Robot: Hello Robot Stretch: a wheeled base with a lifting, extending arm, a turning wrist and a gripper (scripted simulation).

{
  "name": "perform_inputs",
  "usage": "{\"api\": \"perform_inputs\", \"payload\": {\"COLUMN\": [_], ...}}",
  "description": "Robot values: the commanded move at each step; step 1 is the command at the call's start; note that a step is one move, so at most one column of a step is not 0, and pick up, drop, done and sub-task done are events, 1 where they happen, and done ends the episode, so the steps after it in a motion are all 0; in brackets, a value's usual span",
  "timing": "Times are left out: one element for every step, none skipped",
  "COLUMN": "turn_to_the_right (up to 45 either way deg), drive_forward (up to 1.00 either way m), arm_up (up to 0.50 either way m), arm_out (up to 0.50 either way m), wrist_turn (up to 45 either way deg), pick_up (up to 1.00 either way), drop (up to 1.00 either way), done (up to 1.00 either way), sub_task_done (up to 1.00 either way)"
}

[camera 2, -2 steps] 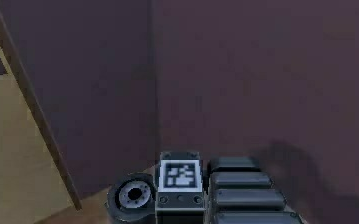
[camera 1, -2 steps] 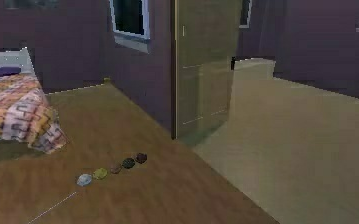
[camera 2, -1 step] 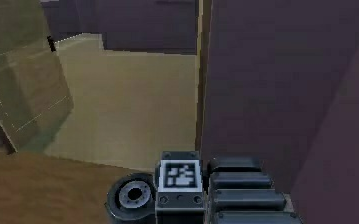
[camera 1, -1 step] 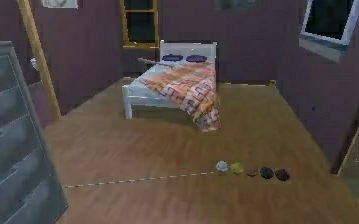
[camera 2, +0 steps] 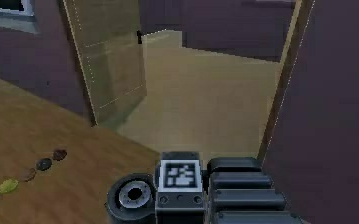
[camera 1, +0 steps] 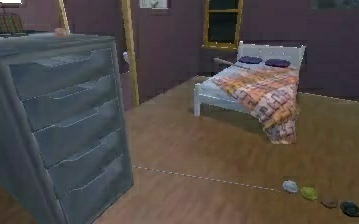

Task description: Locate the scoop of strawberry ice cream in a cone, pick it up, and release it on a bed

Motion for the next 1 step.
{"api": "perform_inputs", "payload": {"turn_to_the_right": [0.0], "drive_forward": [1.0], "arm_up": [0.0], "arm_out": [0.0], "wrist_turn": [0.0], "pick_up": [0.0], "drop": [0.0], "done": [0.0], "sub_task_done": [0.0]}}
